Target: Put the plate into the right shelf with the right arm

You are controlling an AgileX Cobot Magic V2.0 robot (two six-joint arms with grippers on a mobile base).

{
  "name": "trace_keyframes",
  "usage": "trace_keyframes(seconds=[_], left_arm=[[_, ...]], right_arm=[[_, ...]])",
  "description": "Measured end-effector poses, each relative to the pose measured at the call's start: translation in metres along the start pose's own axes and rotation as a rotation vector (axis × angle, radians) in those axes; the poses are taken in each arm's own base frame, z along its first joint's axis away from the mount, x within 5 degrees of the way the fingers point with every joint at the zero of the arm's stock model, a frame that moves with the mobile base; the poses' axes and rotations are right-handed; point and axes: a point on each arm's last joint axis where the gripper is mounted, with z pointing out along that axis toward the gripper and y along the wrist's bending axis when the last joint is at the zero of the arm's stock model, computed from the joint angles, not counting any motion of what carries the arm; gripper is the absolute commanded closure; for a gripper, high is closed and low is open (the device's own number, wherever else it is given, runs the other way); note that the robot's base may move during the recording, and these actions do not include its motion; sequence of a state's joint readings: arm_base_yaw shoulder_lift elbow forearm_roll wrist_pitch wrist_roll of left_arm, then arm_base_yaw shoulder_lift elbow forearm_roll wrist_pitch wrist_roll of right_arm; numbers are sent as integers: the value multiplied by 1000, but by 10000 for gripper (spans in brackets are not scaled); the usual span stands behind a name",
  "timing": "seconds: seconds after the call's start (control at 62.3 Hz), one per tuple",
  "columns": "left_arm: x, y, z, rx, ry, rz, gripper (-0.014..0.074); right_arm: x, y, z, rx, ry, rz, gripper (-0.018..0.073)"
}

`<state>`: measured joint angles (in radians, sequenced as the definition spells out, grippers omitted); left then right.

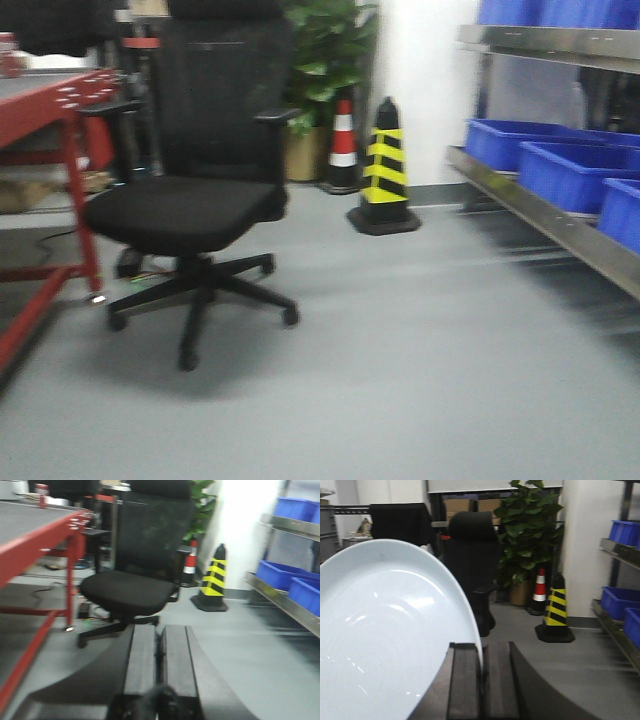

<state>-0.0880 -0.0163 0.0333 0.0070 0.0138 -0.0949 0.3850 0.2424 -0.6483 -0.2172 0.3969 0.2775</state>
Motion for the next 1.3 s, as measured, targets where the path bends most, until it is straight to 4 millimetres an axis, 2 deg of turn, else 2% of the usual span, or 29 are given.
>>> trace_keyframes(seconds=[1.301], left_arm=[[0, 0, 0, 0, 0, 0, 643]], right_arm=[[0, 0, 0, 0, 0, 0, 531]])
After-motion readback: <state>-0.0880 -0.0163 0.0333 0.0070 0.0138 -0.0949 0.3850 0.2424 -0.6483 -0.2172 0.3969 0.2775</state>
